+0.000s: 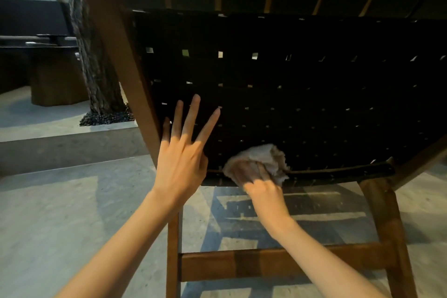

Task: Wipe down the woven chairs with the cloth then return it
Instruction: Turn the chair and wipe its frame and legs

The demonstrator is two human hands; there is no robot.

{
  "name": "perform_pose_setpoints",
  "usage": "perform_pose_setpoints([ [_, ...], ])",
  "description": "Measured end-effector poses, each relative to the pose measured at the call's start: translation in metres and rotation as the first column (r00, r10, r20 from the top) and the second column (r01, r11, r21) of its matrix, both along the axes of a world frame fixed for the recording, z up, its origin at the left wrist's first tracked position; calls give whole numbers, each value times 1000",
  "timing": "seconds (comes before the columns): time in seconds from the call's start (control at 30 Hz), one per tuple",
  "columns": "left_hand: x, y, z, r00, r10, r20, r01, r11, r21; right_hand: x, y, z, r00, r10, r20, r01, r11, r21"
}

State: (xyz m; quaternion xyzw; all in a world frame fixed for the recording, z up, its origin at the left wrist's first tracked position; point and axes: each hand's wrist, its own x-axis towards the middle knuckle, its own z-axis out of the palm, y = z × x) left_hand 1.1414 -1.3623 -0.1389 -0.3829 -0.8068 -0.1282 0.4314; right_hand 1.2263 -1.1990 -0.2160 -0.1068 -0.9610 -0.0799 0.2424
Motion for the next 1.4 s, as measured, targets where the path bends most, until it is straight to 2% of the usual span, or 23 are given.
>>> perform_pose_setpoints([
  [0.07,1,-6,-2,999,-25,-38,26,999,26,0,3,-10,988,-34,150,43,997,-57],
  [0.13,1,-13,-4,995,-21,-97,27,998,61,2,5,-5,981,-41,189,52,997,-51],
  [0.2,2,-20,-6,986,31,-162,-13,994,113,12,0,9,984,18,177,-5,997,-75],
  [0.27,3,-26,-4,974,87,-207,-44,978,204,26,-5,26,985,172,-14,-172,980,-95],
  [0.3,2,-28,-2,976,89,-201,-33,963,267,34,-10,35,951,260,-168,-274,960,-64],
  [0.33,0,-29,2,980,74,-186,-8,944,330,40,-16,43,865,359,-352,-373,927,31],
  [0.4,-4,-31,12,987,19,-160,51,905,423,46,-32,71,694,488,-529,-453,867,206],
  [0.43,-7,-31,17,990,-13,-139,74,891,448,45,-40,88,647,506,-571,-452,857,248],
  [0.5,-8,-30,24,993,-68,-96,106,873,477,38,-54,122,624,460,-632,-418,880,228],
  [0.6,-9,-29,33,988,-122,-91,151,859,489,23,-64,161,669,353,-654,-375,920,114],
  [0.67,-12,-31,38,986,-136,-100,168,867,469,12,-69,169,709,297,-640,-306,947,100],
  [0.77,-15,-38,41,990,-124,-72,143,881,451,-4,-72,167,693,232,-683,-159,973,169],
  [0.87,-18,-41,38,990,-124,-64,140,893,428,-20,-61,151,658,234,-716,-37,959,279],
  [0.93,-19,-42,38,988,-142,-55,152,888,434,-26,-55,128,680,261,-686,-33,944,327],
  [1.1,-18,-46,39,982,-184,-42,185,896,404,-32,-49,62,880,149,-452,-17,959,283],
  [1.27,-8,-43,39,973,-192,124,113,875,471,-31,-45,35,978,105,-179,-71,980,188],
  [1.33,-4,-42,40,966,-209,154,110,866,487,-28,-42,19,998,49,28,-53,982,181],
  [1.4,-1,-43,41,960,-223,170,111,859,500,-24,-34,2,966,24,259,-57,991,118],
])
